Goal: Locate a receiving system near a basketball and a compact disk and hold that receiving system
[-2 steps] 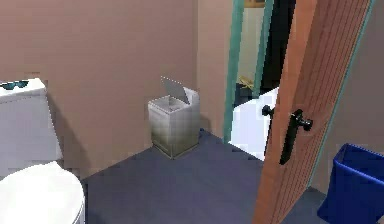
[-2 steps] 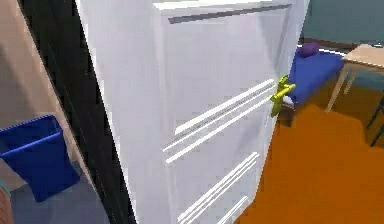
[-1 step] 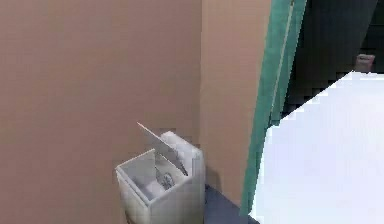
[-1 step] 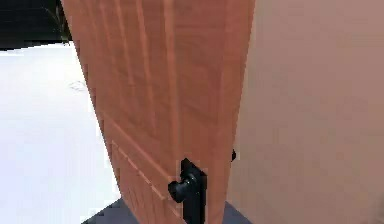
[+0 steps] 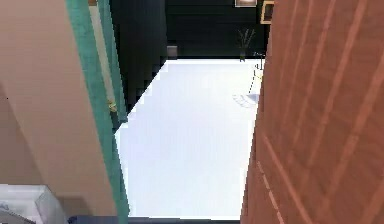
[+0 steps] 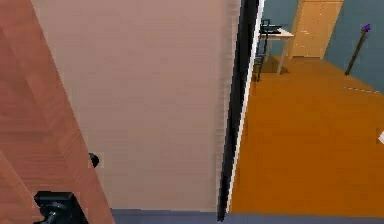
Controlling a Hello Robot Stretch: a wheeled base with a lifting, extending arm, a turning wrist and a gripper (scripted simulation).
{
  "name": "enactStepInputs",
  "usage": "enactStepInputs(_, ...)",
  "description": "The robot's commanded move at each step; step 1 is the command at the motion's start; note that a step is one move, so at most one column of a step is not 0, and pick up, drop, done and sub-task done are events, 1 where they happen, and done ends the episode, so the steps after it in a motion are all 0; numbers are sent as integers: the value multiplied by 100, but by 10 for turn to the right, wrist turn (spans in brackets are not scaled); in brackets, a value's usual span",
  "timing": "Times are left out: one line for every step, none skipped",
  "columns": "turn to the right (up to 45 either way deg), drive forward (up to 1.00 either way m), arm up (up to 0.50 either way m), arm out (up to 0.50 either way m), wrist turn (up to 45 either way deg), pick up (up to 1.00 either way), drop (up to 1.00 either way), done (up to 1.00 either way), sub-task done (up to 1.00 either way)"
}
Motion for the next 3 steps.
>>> enactStepInputs(30,0,0,0,0,0,0,0,0)
enactStepInputs(450,0,0,0,0,0,0,0,0)
enactStepInputs(450,0,0,0,0,0,0,0,0)
